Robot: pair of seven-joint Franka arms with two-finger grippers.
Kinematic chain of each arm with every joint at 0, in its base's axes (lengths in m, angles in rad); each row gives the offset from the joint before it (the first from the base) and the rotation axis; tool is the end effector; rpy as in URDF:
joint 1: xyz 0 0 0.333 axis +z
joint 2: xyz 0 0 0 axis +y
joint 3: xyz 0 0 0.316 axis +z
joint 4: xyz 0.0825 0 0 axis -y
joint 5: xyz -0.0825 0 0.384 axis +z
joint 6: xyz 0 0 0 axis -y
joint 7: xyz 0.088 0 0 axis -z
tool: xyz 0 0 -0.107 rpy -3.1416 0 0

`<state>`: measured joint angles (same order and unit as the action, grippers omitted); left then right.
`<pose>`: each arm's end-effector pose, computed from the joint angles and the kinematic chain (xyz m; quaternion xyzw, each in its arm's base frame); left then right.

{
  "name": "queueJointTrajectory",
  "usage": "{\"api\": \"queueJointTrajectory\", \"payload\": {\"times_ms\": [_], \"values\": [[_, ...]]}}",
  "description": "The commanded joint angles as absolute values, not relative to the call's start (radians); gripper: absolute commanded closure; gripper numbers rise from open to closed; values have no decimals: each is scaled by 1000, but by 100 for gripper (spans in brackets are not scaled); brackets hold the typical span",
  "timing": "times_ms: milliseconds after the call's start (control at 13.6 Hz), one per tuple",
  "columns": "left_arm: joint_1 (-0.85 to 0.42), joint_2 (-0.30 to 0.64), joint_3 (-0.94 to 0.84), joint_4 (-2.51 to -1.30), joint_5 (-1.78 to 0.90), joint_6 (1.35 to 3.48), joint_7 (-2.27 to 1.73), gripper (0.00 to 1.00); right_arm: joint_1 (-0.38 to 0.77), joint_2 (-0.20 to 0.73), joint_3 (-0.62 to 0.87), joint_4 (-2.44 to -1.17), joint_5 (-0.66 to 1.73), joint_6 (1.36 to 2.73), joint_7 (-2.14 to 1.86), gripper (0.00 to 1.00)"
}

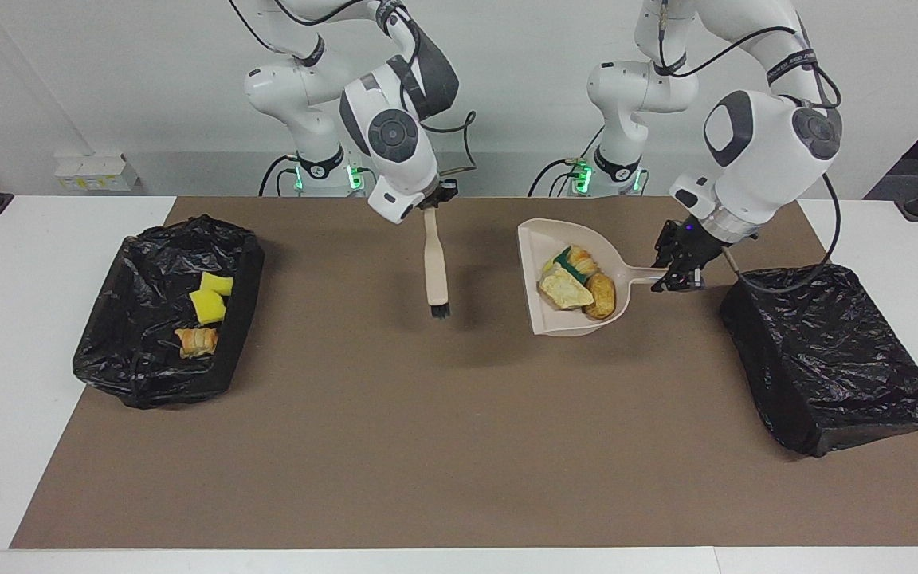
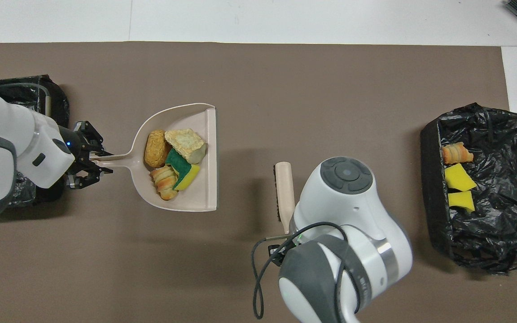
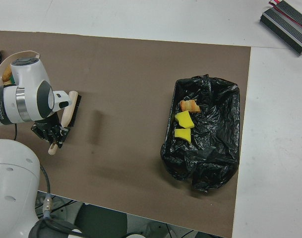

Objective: Sweep and dump trash in bin

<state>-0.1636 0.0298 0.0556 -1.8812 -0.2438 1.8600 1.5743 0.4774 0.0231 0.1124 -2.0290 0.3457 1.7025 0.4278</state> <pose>0.5593 -0.0797 0.4868 0.6896 -0.7146 0.0581 0.1022 0.4119 0.3139 0.4168 -0.9709 -0.0270 0.2301 0.0609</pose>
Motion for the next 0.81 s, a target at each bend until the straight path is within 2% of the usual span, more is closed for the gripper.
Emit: {"api": "queueJointTrajectory", "payload": {"times_ms": [0, 293, 513, 733], "values": [[-94, 35, 48, -1830, -223, 1813, 1628, 100, 570, 46, 118, -2063, 402, 1827, 563, 100], [3, 83, 48, -1728, -100, 1753, 1629, 100, 635, 72, 118, -2080, 407, 1847, 623, 100], [73, 92, 48, -1703, -39, 1746, 1634, 100, 655, 89, 117, -2120, 407, 1858, 614, 100], [155, 109, 48, -1671, -29, 1729, 1774, 100, 666, 101, 118, -2148, 402, 1924, 600, 100]]}}
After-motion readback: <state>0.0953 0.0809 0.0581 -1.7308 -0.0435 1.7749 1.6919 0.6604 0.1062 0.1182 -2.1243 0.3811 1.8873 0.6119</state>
